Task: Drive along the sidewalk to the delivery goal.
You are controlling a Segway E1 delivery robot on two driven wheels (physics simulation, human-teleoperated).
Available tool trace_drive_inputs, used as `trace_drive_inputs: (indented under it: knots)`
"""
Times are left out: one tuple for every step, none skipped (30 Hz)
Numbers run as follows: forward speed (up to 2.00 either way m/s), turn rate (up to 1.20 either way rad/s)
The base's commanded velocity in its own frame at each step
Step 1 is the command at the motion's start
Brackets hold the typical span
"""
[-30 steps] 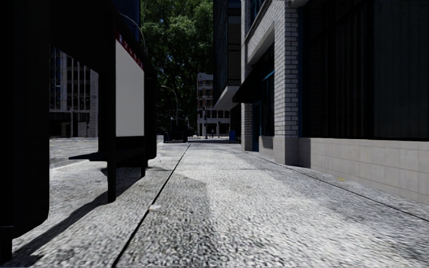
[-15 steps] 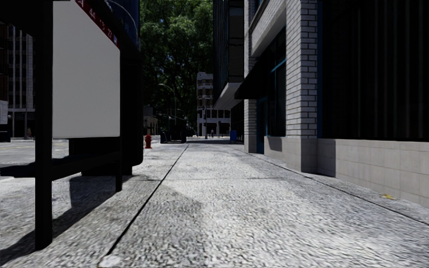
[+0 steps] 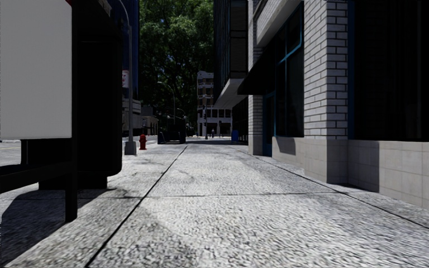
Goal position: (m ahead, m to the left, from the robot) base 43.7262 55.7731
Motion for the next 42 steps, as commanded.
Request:
trace_drive_inputs:
  knots:
    - [2.0, 0.0]
    - [2.0, 0.0]
    - [2.0, 0.0]
    - [2.0, 0.0]
    - [2.0, 0.0]
    - [2.0, 0.0]
    - [2.0, 0.0]
    - [2.0, 0.0]
    - [2.0, 0.0]
    - [2.0, 0.0]
    - [2.0, 0.0]
    - [2.0, 0.0]
    - [2.0, 0.0]
    - [2.0, 0.0]
    - [2.0, 0.0]
    - [2.0, 0.0]
    - [2.0, 0.01]
    - [2.0, 0.04]
    - [2.0, 0.05]
    - [2.0, 0.05]
    - [2.0, 0.06]
    - [2.0, 0.06]
    - [2.0, 0.06]
    - [2.0, 0.06]
    - [2.0, 0.06]
    - [2.0, 0.06]
    - [2.0, 0.06]
    - [2.0, 0.06]
    - [2.0, 0.06]
    - [2.0, 0.06]
    - [2.0, 0.06]
    - [2.0, 0.06]
    - [2.0, 0.06]
    - [2.0, 0.06]
    - [2.0, 0.06]
    - [2.0, 0.06]
    - [2.0, 0.07]
    - [2.0, 0.07]
    - [2.0, 0.07]
    - [2.0, 0.07]
    - [2.0, 0.14]
    - [2.0, 0.16]
